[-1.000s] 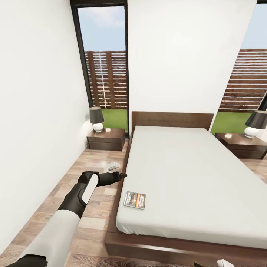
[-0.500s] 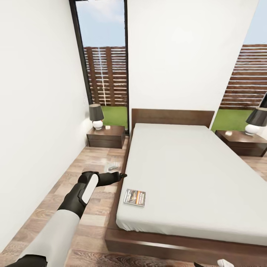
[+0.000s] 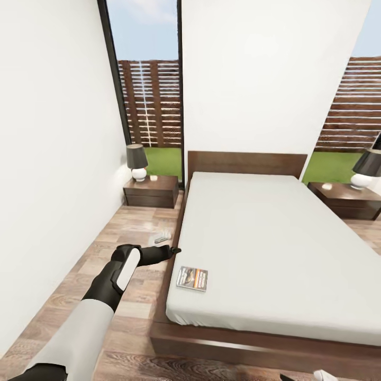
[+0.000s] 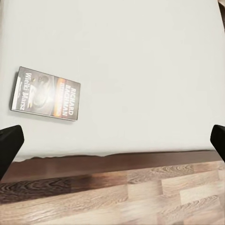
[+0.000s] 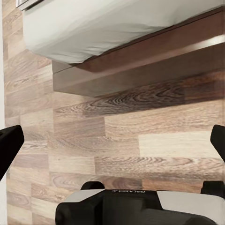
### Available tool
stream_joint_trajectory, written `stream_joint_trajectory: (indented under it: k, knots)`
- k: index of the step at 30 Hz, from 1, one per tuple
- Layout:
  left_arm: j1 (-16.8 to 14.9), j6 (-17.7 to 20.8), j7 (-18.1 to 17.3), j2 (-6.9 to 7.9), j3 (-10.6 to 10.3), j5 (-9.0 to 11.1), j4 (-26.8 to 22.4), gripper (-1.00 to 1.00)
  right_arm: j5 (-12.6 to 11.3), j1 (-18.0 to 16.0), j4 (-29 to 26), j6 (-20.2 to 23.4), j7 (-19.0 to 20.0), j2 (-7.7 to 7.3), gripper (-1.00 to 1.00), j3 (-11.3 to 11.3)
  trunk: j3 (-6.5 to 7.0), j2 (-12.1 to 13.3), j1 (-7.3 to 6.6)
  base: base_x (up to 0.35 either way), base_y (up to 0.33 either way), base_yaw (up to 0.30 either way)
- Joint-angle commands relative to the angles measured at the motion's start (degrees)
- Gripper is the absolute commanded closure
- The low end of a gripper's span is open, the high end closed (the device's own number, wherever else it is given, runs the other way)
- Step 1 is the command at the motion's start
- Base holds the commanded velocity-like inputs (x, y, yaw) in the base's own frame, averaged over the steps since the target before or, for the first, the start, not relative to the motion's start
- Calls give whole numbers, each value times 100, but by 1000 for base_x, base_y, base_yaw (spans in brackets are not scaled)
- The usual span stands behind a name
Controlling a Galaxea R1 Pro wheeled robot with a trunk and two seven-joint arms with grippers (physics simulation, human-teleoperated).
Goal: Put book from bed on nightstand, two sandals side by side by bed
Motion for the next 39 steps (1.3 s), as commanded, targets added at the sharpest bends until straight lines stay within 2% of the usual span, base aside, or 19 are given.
stream_joint_trajectory:
  k: [1,14,17,18,20,26,29,30,32,34,36,39]
  knots:
    - [-5,22,-27,0,6,-25,-3,-100,-38,-7,10,-23,18,-3,-100,49,-22,-13,3,0,0,0]
    - [-5,22,-31,-3,3,-25,-2,-100,10,-7,3,13,133,-24,-100,78,-139,-13,3,0,0,0]
    - [-5,22,-34,-6,0,-25,-2,-100,23,-7,2,20,324,-29,-100,82,-166,-13,3,0,0,0]
    - [-5,22,-34,-6,0,-25,-3,-100,26,-7,-1,22,501,-34,-100,82,-175,-13,3,0,0,0]
    - [-5,22,-35,-7,-1,-25,-1,-100,30,-7,-2,27,1098,-167,-100,84,-193,-13,3,0,0,0]
    - [-3,22,-36,-8,0,-25,-3,-100,28,-7,5,33,2027,-529,-100,84,-247,-13,3,0,0,0]
    - [-4,22,-36,-8,0,-25,-3,-100,17,-7,9,34,2221,-679,-100,80,-274,-13,3,0,0,0]
    - [-2,22,-36,-8,-1,-25,-3,-100,11,-7,11,34,2307,-829,-100,81,-283,-13,3,0,0,0]
    - [-1,22,-36,-8,1,-25,-3,-100,9,-7,11,34,2338,-937,-100,83,-302,-13,3,0,0,0]
    - [1,22,-36,-8,3,-25,-1,-100,2,-7,12,34,2373,-1109,-100,84,-320,-13,3,0,0,0]
    - [1,22,-36,-8,0,-25,-2,-100,-1,-7,13,35,2389,-1201,-100,85,-338,-13,3,0,0,0]
    - [2,22,-36,-8,-1,-25,-3,-100,10,-7,13,40,2394,-1228,-100,87,-365,-13,3,0,0,0]
